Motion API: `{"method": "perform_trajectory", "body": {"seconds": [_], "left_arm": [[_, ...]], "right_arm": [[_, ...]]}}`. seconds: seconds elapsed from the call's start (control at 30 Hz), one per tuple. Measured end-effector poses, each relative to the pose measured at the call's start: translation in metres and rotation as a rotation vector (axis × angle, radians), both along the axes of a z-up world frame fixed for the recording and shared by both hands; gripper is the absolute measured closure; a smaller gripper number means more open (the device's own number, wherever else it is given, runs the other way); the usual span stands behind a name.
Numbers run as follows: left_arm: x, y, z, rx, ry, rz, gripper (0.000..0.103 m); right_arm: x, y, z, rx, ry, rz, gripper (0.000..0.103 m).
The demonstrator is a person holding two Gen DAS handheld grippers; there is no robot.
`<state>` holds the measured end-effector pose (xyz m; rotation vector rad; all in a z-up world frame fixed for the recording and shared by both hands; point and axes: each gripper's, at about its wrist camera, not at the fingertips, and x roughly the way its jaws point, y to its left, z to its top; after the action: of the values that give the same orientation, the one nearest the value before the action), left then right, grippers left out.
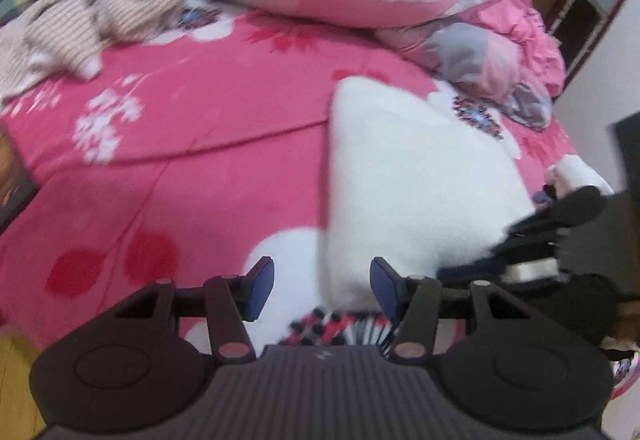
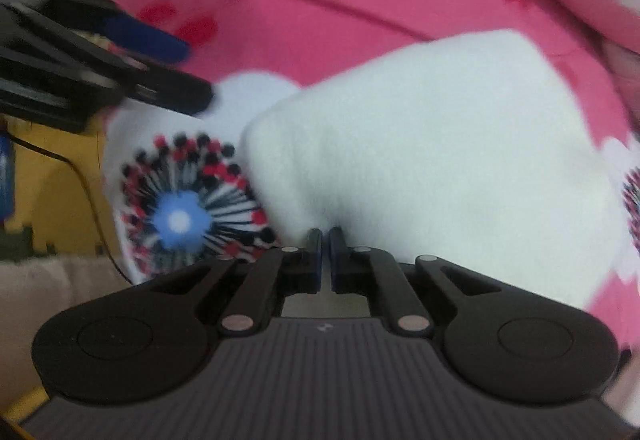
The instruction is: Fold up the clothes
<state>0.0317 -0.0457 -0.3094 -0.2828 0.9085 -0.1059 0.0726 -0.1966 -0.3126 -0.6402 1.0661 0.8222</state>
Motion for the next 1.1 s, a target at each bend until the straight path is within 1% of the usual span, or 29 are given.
{"method": "perform_trajectory", "body": {"seconds": [0.07, 0.17, 0.23, 0.27, 0.3, 0.33, 0.4, 0.43, 0.5, 0.53, 0.63, 0.7, 0.73, 0.8, 0.83, 0.87, 0.97, 1.03, 1.1], "left_arm": [[0.009, -0.011, 0.001, 0.002, -0.017, -0.040, 0.050], [0.022, -0.031, -0.001, 0.022, -0.030, -0.108, 0.050], [0.030, -0.044, -0.010, 0.057, -0.001, -0.148, 0.050], [0.034, -0.050, -0.016, 0.071, 0.017, -0.158, 0.049], [0.036, -0.053, -0.018, 0.081, 0.020, -0.162, 0.046], [0.036, -0.056, -0.020, 0.091, 0.019, -0.164, 0.045], [0.035, -0.058, -0.019, 0.098, 0.022, -0.165, 0.045], [0.035, -0.058, -0.018, 0.099, 0.027, -0.166, 0.047], [0.033, -0.055, -0.009, 0.096, 0.020, -0.164, 0.050], [0.032, -0.053, -0.002, 0.090, 0.007, -0.161, 0.050], [0.035, -0.051, 0.012, 0.107, -0.048, -0.169, 0.050], [0.042, -0.056, 0.013, 0.106, -0.067, -0.185, 0.050], [0.047, -0.060, 0.009, 0.106, -0.055, -0.197, 0.050], [0.058, -0.069, -0.001, 0.110, -0.019, -0.222, 0.049], [0.061, -0.072, -0.009, 0.106, 0.001, -0.221, 0.047], [0.061, -0.074, -0.014, 0.095, -0.003, -0.203, 0.046], [0.061, -0.076, -0.012, 0.092, 0.000, -0.182, 0.045], [0.063, -0.074, -0.006, 0.081, 0.009, -0.167, 0.048], [0.065, -0.070, 0.004, 0.060, -0.020, -0.157, 0.049]], "right_arm": [[-0.010, -0.013, 0.019, -0.016, -0.039, -0.031, 0.101], [-0.010, -0.038, 0.027, -0.098, -0.088, -0.103, 0.101], [0.005, -0.055, 0.011, -0.127, -0.066, -0.168, 0.101], [0.013, -0.061, -0.001, -0.121, -0.042, -0.196, 0.102], [0.018, -0.065, -0.013, -0.107, -0.025, -0.216, 0.102], [0.022, -0.067, -0.021, -0.097, -0.017, -0.225, 0.103], [0.021, -0.069, -0.025, -0.091, -0.032, -0.210, 0.103], [0.019, -0.070, -0.025, -0.091, -0.039, -0.205, 0.103], [0.014, -0.071, -0.013, -0.110, -0.050, -0.204, 0.103], [0.013, -0.070, -0.001, -0.109, -0.058, -0.210, 0.103], [0.014, -0.070, 0.026, -0.073, -0.098, -0.239, 0.102], [0.020, -0.070, 0.032, -0.057, -0.129, -0.249, 0.102], [0.026, -0.070, 0.029, -0.056, -0.140, -0.249, 0.102], [0.039, -0.071, 0.009, -0.074, -0.128, -0.247, 0.103], [0.044, -0.072, -0.001, -0.083, -0.121, -0.247, 0.103], [0.044, -0.073, -0.008, -0.089, -0.125, -0.239, 0.103], [0.040, -0.070, -0.011, -0.119, -0.155, -0.198, 0.103], [0.044, -0.074, 0.001, -0.105, -0.126, -0.242, 0.103], [0.054, -0.082, 0.023, -0.040, -0.115, -0.313, 0.102]]}}
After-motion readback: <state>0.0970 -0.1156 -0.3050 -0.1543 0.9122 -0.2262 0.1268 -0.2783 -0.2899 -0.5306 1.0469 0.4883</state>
